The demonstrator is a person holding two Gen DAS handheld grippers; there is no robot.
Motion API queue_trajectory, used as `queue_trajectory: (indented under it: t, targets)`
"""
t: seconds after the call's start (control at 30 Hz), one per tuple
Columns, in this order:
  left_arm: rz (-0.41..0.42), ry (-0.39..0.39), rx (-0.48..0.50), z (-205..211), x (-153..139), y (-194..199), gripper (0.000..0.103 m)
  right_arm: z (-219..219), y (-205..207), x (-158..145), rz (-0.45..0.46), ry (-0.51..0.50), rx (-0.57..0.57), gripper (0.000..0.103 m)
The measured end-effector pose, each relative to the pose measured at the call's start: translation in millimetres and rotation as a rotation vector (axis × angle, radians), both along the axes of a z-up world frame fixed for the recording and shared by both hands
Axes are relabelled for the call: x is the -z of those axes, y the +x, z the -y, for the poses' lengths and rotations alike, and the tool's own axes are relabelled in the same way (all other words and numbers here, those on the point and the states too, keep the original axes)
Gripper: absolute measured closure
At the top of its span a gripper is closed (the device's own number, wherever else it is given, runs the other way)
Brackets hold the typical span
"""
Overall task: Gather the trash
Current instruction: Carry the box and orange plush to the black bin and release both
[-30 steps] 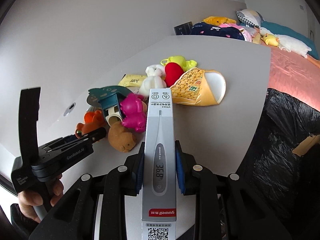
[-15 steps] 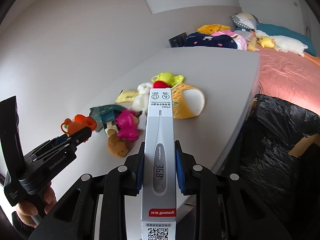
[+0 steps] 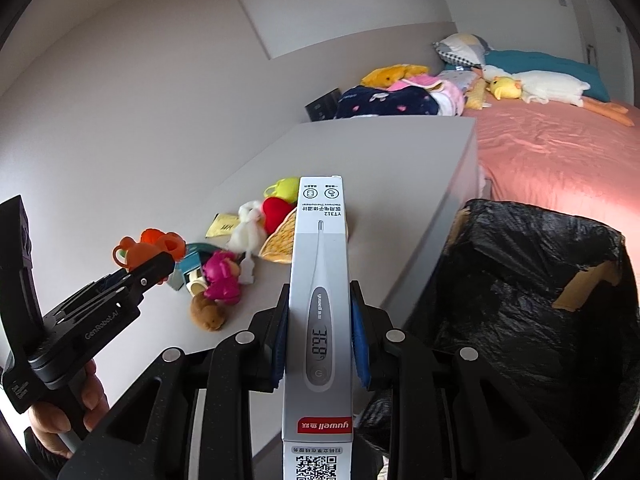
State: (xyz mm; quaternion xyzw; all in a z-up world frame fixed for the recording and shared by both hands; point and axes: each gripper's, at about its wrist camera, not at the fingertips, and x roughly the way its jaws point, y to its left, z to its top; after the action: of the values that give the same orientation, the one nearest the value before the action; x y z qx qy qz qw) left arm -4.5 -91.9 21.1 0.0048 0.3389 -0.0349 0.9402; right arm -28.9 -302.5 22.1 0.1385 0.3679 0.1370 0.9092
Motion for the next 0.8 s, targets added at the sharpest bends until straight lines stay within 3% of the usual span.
queue_trajectory:
  t: [0.8]
  targets:
    - [-0.010, -0.011, 0.334, 147, 2, 24, 0.066, 125, -26, -6, 0.002, -0.027, 0.302, 0.075]
